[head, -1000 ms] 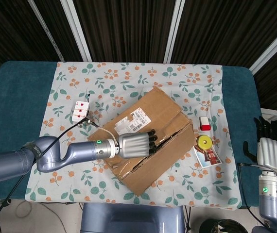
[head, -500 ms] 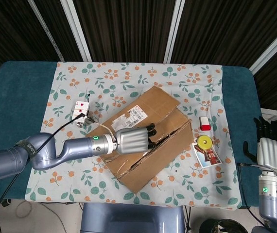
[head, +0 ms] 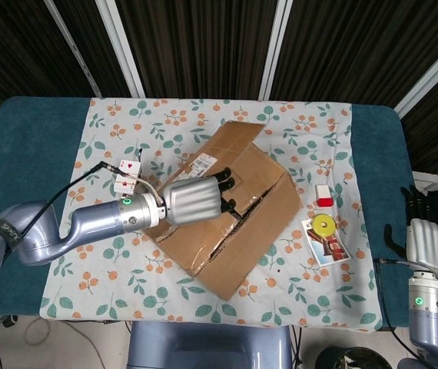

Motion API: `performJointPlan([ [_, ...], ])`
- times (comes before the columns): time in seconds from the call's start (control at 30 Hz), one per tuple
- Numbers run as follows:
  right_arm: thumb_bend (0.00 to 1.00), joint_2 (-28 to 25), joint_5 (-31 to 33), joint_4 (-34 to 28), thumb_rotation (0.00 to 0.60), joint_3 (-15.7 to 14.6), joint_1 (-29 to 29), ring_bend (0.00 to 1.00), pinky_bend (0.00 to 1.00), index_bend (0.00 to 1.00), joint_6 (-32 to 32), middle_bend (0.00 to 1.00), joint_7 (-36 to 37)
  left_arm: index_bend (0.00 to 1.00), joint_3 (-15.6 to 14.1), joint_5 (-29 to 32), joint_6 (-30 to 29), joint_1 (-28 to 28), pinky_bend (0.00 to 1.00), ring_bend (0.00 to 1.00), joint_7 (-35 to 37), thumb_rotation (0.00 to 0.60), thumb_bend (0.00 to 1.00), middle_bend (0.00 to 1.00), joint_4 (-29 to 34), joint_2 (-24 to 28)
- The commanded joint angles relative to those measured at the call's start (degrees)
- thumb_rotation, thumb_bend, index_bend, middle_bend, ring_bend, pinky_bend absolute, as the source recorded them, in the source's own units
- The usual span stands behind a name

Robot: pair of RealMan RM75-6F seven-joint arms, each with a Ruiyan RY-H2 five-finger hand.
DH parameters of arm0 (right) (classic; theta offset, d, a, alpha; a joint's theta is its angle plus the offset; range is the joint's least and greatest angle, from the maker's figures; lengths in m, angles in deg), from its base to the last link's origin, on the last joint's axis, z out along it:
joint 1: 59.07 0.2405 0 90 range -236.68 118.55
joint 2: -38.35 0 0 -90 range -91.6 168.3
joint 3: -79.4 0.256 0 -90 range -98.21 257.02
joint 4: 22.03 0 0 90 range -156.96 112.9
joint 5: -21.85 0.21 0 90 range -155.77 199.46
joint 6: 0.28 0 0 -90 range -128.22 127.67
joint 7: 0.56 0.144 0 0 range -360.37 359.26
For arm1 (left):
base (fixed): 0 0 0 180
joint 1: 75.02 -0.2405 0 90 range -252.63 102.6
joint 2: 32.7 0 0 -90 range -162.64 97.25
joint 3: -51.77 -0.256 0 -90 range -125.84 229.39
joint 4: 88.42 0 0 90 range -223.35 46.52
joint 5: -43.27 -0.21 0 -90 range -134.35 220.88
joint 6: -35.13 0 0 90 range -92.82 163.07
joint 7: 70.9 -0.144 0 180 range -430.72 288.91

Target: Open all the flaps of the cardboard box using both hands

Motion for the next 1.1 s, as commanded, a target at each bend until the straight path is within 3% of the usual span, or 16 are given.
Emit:
performJointPlan([
  [0.03, 0.55, 0.0, 0.0, 0.0, 0.6, 0.0, 0.0, 0.01, 0.23, 0.07, 0.0, 0.02, 0.0, 0.22, 0.0, 0.5, -0.5, -1.0, 0.21, 0.17, -0.3, 0.6, 0.79, 0.59, 0.7, 2.0],
  [0.57, 0.55, 0.0, -0.4, -0.3, 0.6, 0.1, -0.2, 0.01, 0.23, 0.07, 0.0, 0.02, -0.2, 0.22, -1.5, 0.2, -2.1, -6.1, 0.21, 0.17, -2.1, 0.6, 0.79, 0.58, 2.3, 7.4],
  [1.1, 0.55, 0.1, -0.8, -0.4, 0.6, 0.2, -0.4, 0.01, 0.23, 0.07, -0.2, 0.02, 0.0, 0.15, -0.4, 0.5, -1.2, -8.5, 0.21, 0.16, -4.7, 0.6, 0.71, 0.44, 3.8, 10.5],
])
